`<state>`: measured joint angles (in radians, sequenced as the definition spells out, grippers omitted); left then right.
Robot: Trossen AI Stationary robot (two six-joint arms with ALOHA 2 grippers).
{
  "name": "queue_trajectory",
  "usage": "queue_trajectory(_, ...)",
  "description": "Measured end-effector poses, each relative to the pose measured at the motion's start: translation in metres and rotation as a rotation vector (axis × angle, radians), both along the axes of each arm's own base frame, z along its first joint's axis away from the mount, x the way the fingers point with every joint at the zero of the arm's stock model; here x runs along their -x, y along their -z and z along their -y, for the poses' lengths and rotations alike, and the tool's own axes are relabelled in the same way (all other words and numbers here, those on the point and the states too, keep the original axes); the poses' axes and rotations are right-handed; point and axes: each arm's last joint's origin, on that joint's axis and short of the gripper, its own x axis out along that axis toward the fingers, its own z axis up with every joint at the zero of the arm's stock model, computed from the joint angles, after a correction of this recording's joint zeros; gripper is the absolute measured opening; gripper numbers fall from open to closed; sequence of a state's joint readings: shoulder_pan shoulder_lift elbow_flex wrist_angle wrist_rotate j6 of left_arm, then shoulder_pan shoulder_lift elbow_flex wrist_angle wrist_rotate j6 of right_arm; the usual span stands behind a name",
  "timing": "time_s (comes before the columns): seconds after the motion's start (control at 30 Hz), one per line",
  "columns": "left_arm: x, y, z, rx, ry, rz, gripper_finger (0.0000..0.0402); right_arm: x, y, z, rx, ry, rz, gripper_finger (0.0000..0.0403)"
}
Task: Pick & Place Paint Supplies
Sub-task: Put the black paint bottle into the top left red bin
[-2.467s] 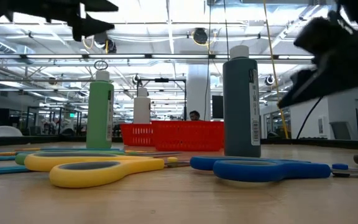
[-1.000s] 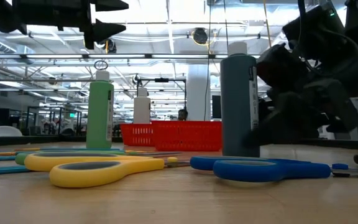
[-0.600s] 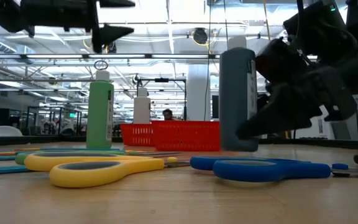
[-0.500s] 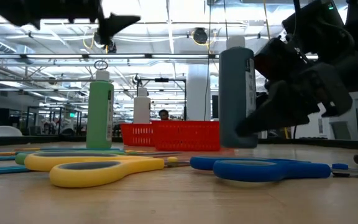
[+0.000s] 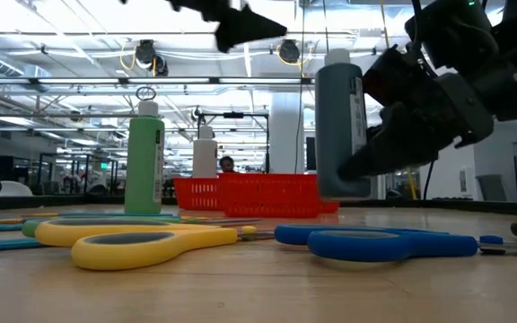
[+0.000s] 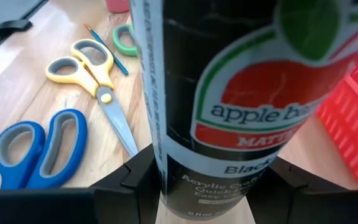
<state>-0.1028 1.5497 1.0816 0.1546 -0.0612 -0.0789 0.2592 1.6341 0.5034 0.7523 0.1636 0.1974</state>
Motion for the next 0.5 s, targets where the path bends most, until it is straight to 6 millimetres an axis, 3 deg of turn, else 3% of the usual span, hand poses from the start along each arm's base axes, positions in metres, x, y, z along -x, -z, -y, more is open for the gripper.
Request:
queue_trajectory(0.27,-0.047,0.02,0.001,-0.053,0.006,-0.138,0.0321,0.001,0.001,0.0,0.014,-0.005,-0.013,0.0172)
queue_trajectory(0.5,-0.059,0.031,-0.001,-0.045,0.023,-0.164,0.0311,0.001,0.002,0.0,0.031,-0.011,-0.02,0.0172)
